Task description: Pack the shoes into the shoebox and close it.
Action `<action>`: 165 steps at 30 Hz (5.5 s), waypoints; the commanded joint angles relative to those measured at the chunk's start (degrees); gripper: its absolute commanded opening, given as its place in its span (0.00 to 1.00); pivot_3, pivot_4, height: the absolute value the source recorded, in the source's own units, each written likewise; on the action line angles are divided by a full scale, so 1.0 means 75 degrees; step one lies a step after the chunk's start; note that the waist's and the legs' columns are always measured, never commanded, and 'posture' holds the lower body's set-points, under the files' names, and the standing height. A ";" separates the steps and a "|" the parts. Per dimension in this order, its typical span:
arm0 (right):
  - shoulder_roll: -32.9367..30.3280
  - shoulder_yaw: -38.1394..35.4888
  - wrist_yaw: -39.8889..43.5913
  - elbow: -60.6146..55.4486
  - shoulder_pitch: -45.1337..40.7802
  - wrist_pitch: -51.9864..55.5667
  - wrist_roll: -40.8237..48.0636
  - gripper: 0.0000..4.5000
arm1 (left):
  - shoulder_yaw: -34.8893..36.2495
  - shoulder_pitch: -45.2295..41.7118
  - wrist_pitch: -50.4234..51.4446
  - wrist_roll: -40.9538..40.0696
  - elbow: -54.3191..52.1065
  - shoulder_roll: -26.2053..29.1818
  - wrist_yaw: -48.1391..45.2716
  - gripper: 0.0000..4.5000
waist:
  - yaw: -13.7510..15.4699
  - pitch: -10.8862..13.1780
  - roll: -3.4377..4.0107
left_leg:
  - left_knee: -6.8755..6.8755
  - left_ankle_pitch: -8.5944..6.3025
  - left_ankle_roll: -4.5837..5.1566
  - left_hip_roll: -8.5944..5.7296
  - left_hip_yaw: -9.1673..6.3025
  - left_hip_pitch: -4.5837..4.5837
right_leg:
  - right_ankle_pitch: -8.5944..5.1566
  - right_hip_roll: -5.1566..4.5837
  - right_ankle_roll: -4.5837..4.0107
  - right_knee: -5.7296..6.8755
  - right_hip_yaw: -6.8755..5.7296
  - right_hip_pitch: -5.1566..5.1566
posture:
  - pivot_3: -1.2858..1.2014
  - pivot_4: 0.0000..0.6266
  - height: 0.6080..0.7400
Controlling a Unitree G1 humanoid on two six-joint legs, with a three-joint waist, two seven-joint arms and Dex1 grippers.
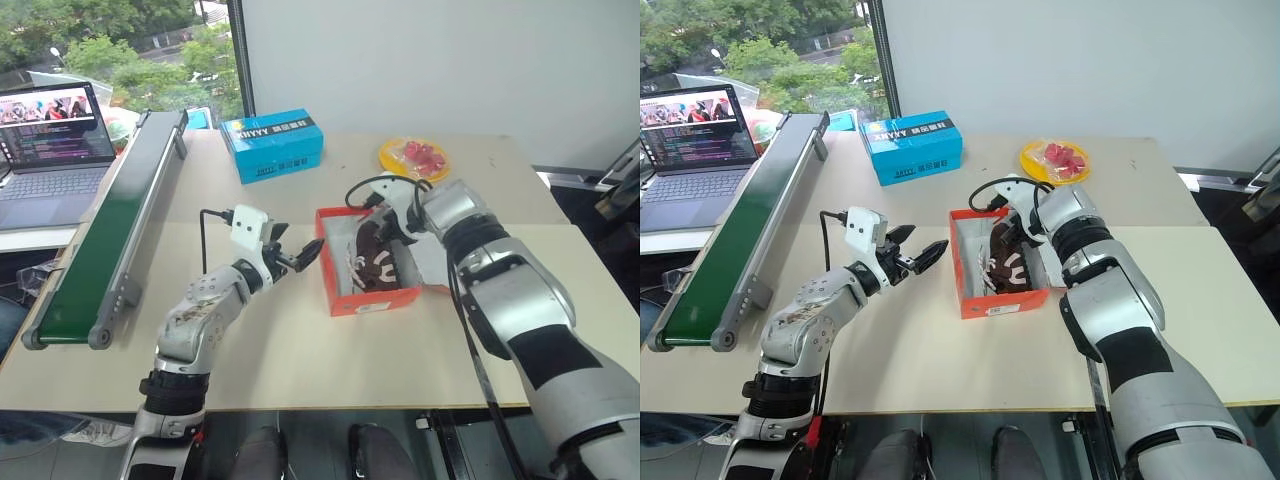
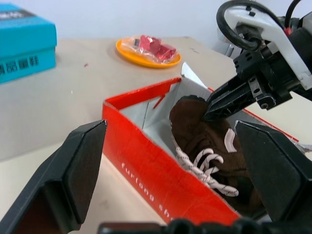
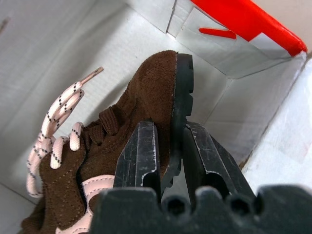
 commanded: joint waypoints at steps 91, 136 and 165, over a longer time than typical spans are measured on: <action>0.1250 -0.1724 -0.0446 -0.8268 0.4980 -0.1449 0.2432 0.99 | 0.2875 -0.3534 -0.2403 0.1838 0.7951 0.3771 0.1460 1.00 | -0.0087 -0.0001 -0.0003 | -0.0015 0.0004 -0.0012 0.0010 0.0024 0.0030 | 0.0007 0.0009 -0.0005 0.0032 -0.0004 0.0005 | 0.52 0.24 1.00; 0.2378 -0.6918 -0.4396 -0.7386 0.2899 0.2397 0.7498 1.00 | 0.2019 -0.2257 0.1435 -0.2276 0.1153 -0.1102 0.1401 0.04 | -0.0103 0.0007 -0.0047 | -0.0004 0.0010 -0.0017 0.0011 -0.0025 0.0014 | 0.0007 0.0003 -0.0005 0.0070 0.0006 -0.0009 | 0.52 0.24 1.00; 0.1984 -0.6568 -0.4701 -0.7261 0.2934 0.2540 0.7901 0.89 | 0.1266 -0.2950 0.2043 -0.2586 0.0756 -0.1656 0.1560 0.03 | -0.0115 0.0012 -0.0038 | -0.0005 0.0009 -0.0011 0.0005 -0.0034 0.0008 | 0.0006 0.0014 -0.0003 0.0056 0.0018 -0.0011 | 0.52 0.24 1.00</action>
